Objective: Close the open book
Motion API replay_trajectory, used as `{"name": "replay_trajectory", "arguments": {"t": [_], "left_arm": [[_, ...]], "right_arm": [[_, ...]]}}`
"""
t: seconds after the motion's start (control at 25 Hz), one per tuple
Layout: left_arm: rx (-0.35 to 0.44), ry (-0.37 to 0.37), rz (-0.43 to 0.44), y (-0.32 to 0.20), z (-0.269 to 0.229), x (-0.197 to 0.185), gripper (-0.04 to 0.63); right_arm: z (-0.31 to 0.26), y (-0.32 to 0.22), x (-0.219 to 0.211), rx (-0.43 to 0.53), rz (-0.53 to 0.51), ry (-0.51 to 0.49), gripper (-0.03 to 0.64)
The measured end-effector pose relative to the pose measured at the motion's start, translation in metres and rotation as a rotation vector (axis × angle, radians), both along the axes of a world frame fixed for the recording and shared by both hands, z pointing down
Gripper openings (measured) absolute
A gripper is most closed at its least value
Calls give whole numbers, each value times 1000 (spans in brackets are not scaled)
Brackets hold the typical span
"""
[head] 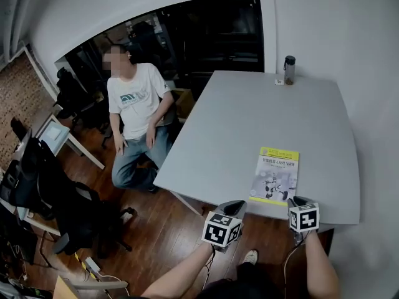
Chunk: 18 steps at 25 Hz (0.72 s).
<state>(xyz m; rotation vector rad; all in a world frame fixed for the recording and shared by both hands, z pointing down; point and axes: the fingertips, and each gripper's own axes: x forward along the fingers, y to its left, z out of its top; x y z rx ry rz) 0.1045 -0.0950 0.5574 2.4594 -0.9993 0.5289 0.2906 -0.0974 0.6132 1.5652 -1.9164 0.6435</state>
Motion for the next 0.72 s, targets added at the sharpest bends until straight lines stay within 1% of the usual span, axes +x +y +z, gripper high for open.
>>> {"name": "replay_trajectory", "arguments": {"t": [0.08,0.12,0.16,0.32,0.52,0.72], "left_arm": [[27,29,3,9,-15,-7,5],[42,42,5,15,-24,-11,5],[56,53,8,20,-32,-14,3],[124,89,22,42,-68,-27,5],[185,118,41,77,-102,-38,5],[242,156,65,116,-132,-45,5]], "right_arm": [[-25,6,-15,69,-19,5,75],[-38,10,-24,106,-32,5,33],[-51,15,-35,141,-48,-3,6],[-102,42,-81,257,-123,-85,5],[-158,80,-121,384,-180,-109,5],[-201,124,-150,467,-215,-147,5]]}}
